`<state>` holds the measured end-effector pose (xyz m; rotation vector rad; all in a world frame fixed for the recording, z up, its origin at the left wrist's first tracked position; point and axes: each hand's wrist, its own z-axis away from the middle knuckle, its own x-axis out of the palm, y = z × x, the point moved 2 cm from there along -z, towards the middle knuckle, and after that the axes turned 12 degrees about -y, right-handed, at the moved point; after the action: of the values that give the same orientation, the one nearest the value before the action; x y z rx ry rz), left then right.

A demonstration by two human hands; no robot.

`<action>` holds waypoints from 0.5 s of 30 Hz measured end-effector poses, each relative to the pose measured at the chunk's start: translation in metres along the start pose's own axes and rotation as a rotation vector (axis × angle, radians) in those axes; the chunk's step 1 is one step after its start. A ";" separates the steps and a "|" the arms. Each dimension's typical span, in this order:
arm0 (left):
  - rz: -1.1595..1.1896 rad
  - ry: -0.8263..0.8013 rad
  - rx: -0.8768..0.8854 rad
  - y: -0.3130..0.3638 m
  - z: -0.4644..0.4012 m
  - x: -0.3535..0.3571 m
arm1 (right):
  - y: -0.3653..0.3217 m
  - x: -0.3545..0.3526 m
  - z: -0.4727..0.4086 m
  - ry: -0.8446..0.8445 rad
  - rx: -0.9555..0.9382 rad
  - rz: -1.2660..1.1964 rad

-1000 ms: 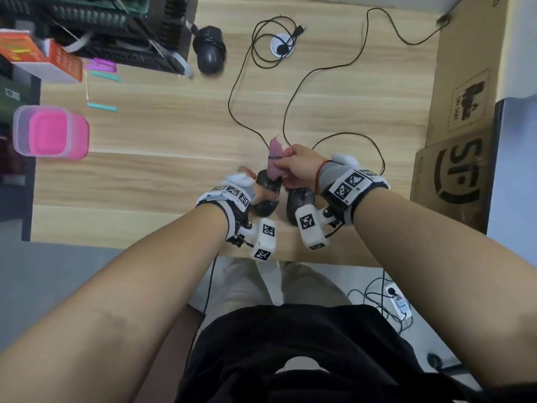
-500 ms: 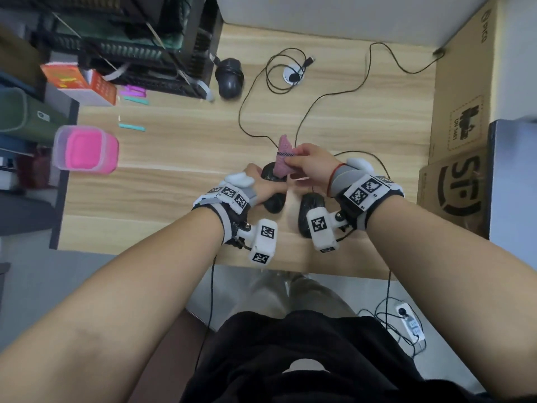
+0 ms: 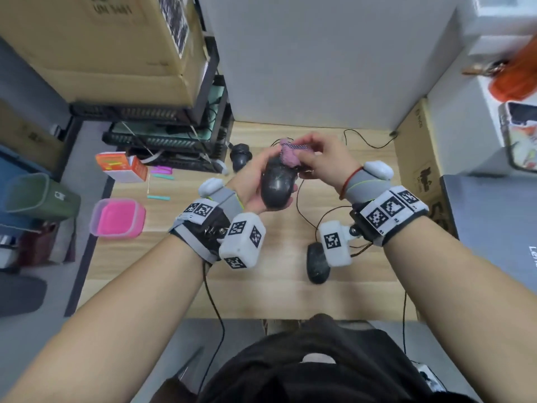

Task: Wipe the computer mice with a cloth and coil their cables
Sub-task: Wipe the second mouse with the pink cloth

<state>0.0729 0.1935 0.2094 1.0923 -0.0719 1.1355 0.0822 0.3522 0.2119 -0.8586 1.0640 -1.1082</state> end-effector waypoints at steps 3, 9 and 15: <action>0.133 0.002 0.028 0.011 0.011 0.001 | -0.020 -0.002 0.005 0.004 -0.058 0.232; 0.158 0.162 0.094 0.030 0.009 0.017 | -0.047 0.000 0.016 0.052 -0.160 0.441; 0.327 0.104 0.224 0.044 0.012 0.022 | -0.056 0.008 0.032 -0.012 -0.321 0.598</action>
<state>0.0555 0.2003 0.2567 1.2476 -0.0432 1.5202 0.0988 0.3317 0.2711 -0.7188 1.3938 -0.4372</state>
